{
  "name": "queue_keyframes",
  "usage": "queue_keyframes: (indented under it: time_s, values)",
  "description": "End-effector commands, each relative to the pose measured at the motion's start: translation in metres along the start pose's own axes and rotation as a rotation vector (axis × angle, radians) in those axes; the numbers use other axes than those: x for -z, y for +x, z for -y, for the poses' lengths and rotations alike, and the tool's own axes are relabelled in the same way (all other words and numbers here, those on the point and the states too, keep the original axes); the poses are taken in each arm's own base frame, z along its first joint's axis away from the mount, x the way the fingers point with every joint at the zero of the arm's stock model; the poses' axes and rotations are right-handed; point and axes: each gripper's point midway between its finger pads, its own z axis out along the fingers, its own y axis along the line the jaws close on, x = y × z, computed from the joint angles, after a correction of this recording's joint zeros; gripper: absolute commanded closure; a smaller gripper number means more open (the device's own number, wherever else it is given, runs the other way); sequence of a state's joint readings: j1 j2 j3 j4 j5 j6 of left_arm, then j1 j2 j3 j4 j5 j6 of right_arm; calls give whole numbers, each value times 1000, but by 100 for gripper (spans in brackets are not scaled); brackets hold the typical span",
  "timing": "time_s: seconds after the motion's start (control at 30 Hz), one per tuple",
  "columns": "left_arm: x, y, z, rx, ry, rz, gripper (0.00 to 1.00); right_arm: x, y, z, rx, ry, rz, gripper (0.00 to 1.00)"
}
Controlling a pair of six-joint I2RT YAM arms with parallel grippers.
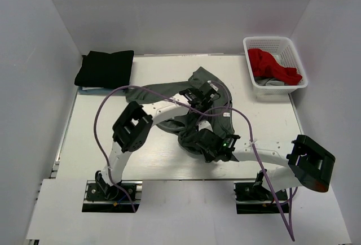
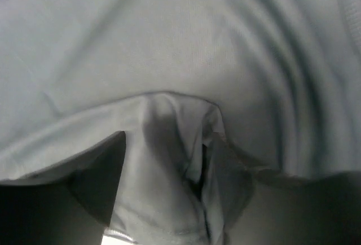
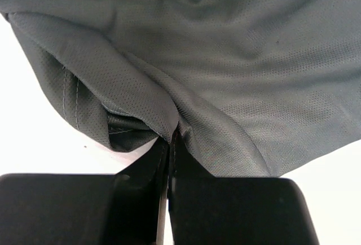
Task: Fold and stack the t-shirts
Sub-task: Flatten out the tshirt
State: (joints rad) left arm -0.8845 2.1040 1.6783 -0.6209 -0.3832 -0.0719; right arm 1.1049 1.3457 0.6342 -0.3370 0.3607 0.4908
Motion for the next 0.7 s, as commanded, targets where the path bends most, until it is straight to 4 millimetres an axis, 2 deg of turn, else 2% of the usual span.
queue_keyframes:
  time_s: [0.0,0.03,0.07,0.1,0.13,0.17,0.2,0.27,0.37,0.4,0.53,0.63,0.67]
  values:
    - [17,-6,-15,30,-27,-2,24,0,0,-1,-27,-24,10,100]
    - [18,4,-20,56,-34,-14,12,-1,0,2,-32,-22,9,100]
    - [25,3,-22,88,-33,4,0,-1,1,1,-29,-26,2,100]
    - [31,-1,-25,156,-22,32,0,-2,1,2,-32,-25,0,100]
    - [47,-1,-37,204,-26,60,0,-3,2,3,-28,-27,-6,100]
    - [54,-5,-38,240,7,90,0,-4,1,2,-31,-29,-7,100]
    - [55,9,-35,256,21,79,0,-5,2,2,-32,-30,-11,100]
    - [73,6,-40,305,50,118,0,-6,2,3,-36,-31,-17,100]
    - [77,23,-34,351,82,91,0,-6,2,5,-38,-26,-25,100]
    - [75,34,-31,353,92,67,0,-7,4,5,-40,-27,-31,100]
    - [69,45,-3,363,221,19,7,-8,4,8,-59,-22,-39,100]
    - [58,58,6,364,235,-39,10,-9,4,7,-58,-31,-44,100]
    - [60,54,8,375,247,-34,10,-9,5,7,-61,-28,-46,100]
